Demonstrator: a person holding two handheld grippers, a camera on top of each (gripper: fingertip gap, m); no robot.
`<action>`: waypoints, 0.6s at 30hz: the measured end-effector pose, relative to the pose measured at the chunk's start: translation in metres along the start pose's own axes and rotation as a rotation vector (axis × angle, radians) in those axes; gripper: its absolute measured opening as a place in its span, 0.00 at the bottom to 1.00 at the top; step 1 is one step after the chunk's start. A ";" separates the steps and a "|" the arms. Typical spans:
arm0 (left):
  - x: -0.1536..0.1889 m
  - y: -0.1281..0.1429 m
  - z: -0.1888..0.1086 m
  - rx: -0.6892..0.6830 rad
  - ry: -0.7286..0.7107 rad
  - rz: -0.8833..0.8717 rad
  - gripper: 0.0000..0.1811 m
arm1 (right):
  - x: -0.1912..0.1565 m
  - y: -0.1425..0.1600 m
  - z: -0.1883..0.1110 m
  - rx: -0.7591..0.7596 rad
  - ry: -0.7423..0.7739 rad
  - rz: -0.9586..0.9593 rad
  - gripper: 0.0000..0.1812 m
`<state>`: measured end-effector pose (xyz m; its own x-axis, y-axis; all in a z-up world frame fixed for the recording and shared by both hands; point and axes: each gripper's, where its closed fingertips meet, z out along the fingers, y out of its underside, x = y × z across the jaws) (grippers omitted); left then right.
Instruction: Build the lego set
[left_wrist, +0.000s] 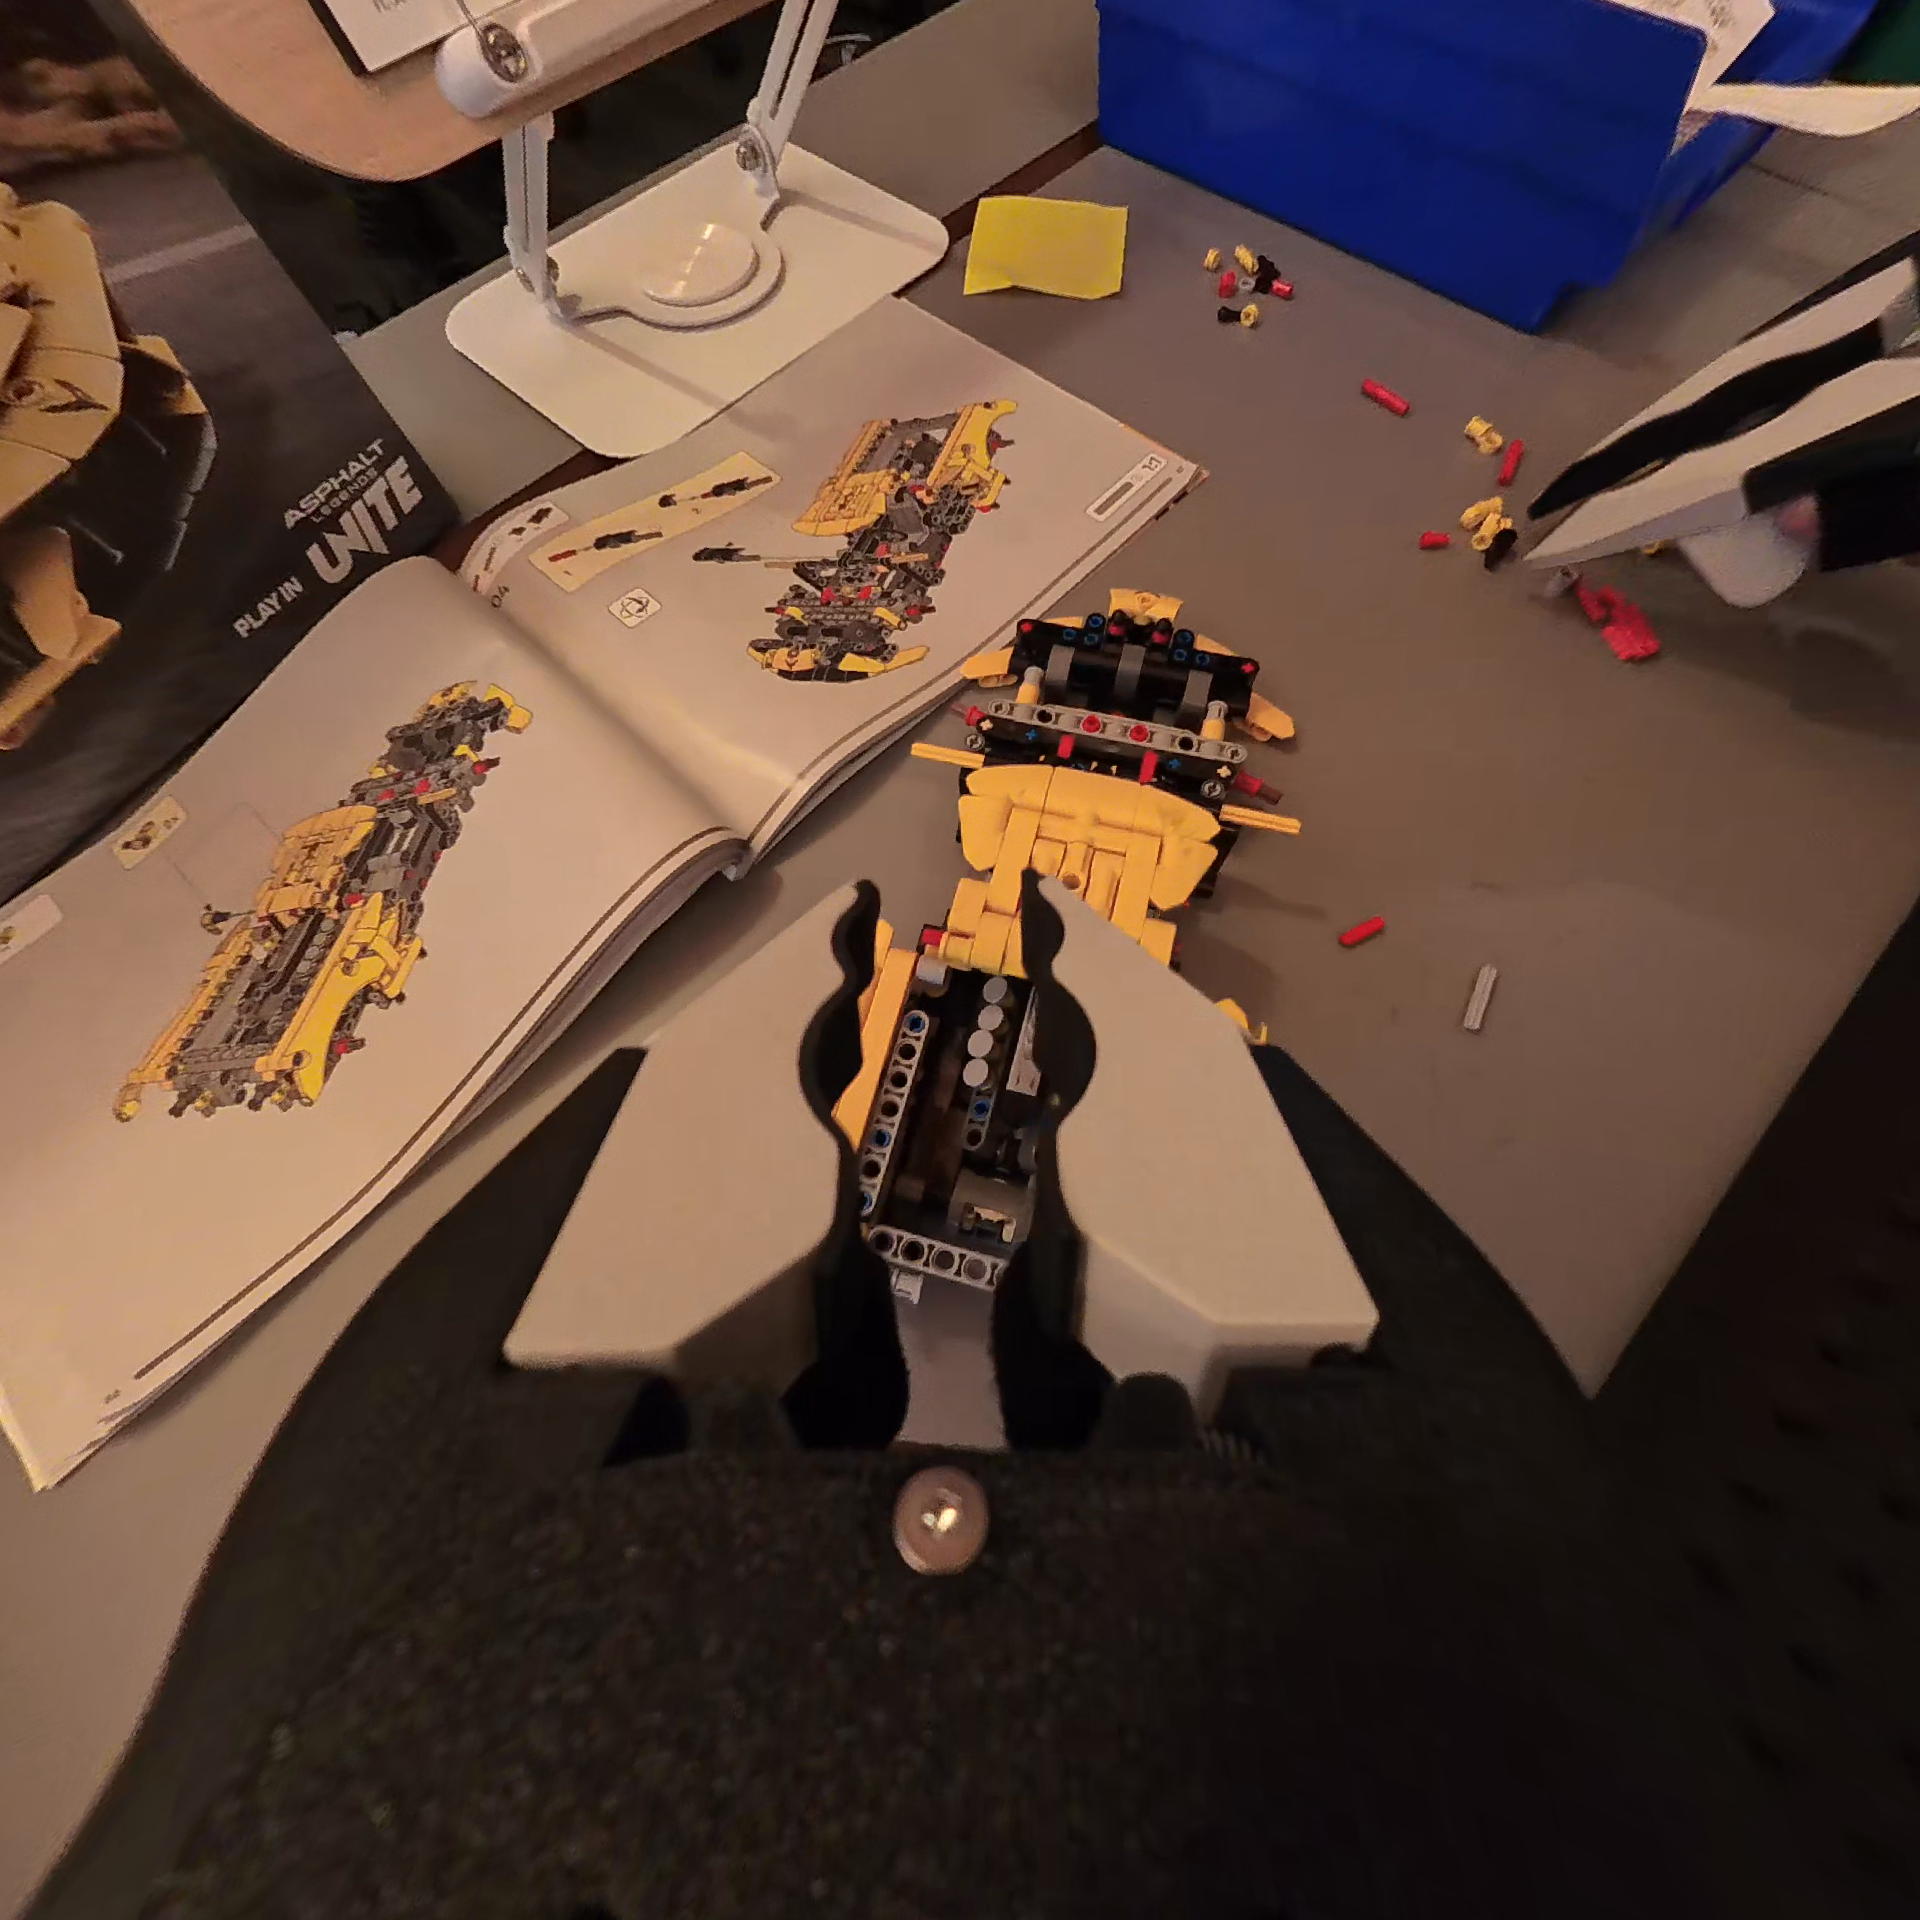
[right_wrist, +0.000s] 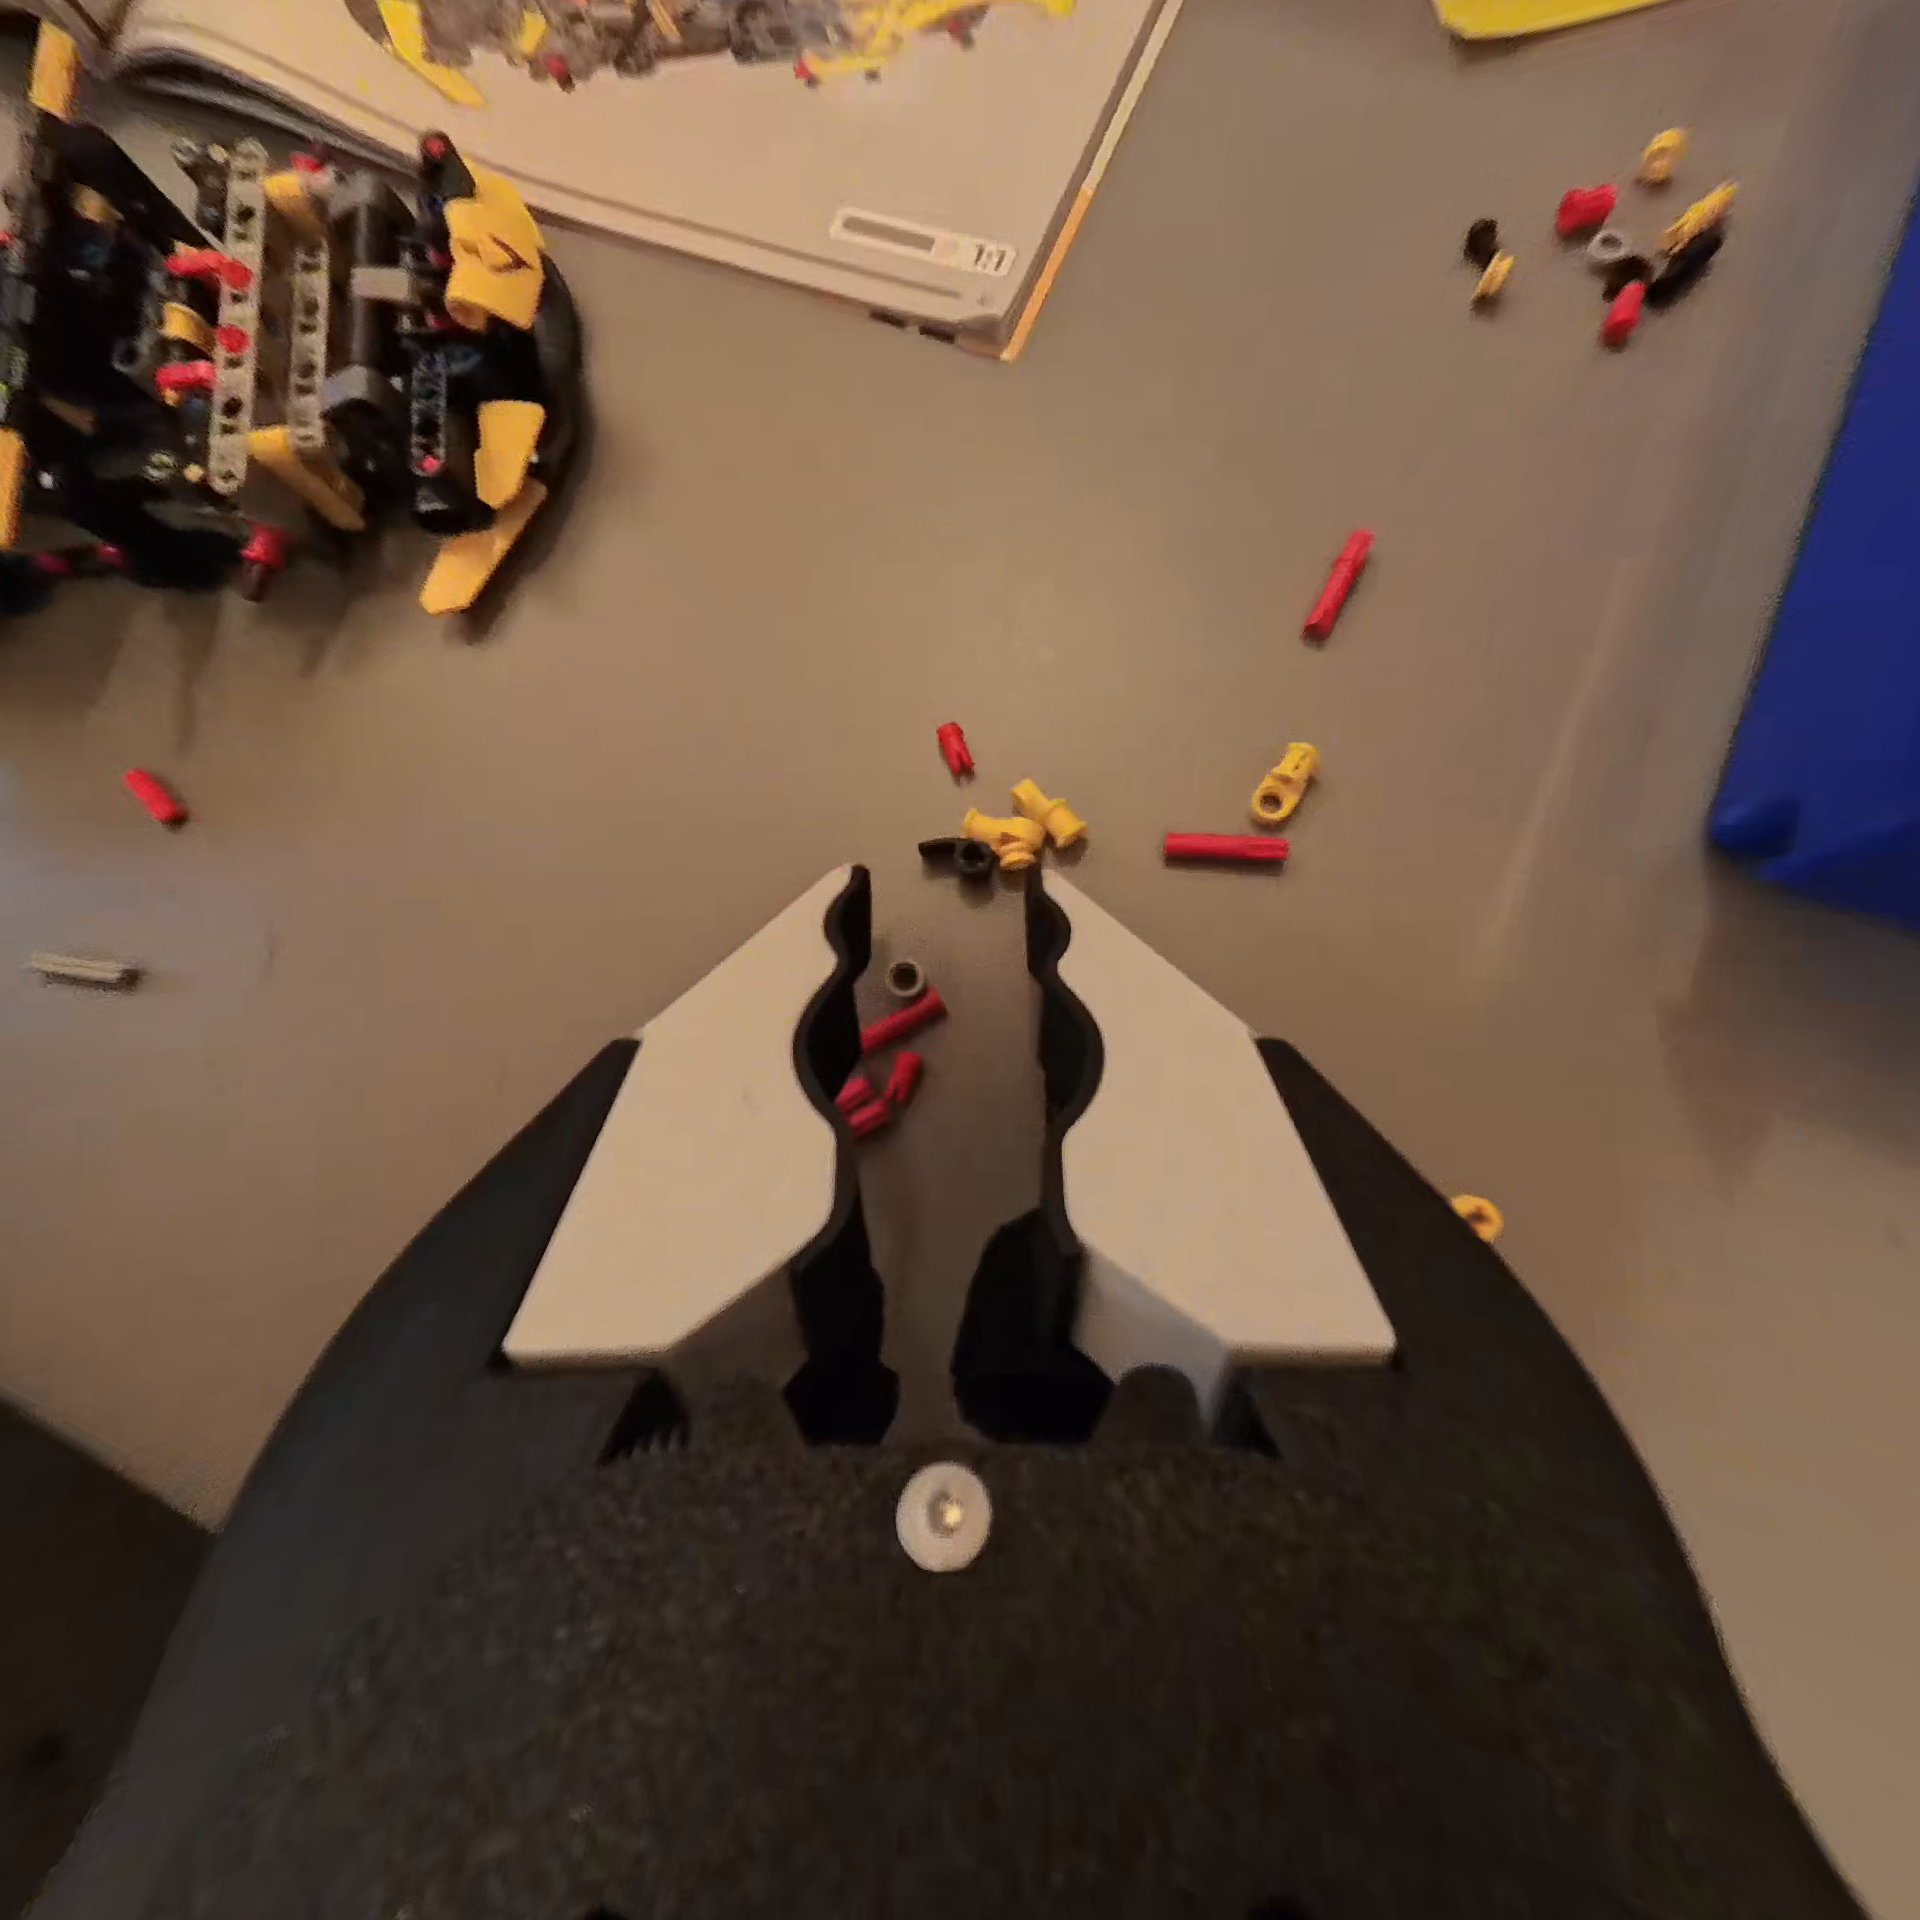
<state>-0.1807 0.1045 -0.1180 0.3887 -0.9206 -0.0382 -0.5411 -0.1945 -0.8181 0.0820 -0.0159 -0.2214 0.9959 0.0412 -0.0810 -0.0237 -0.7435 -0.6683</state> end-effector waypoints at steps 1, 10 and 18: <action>0.000 0.001 -0.001 -0.003 -0.001 0.001 0.15 | -0.002 0.002 0.003 -0.019 -0.002 0.001 0.15; -0.004 0.004 0.004 -0.007 0.015 -0.021 0.15 | 0.000 0.001 0.014 -0.026 0.077 -0.038 0.08; -0.004 0.005 0.004 -0.023 -0.009 0.022 0.15 | -0.030 -0.003 -0.003 0.027 -0.001 -0.130 0.08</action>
<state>-0.1821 0.1090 -0.1242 0.3831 -0.9217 -0.0608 -0.5667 -0.1825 -0.8034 0.0528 -0.0167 -0.2147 0.9906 0.1368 0.0067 0.1033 -0.7138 -0.6927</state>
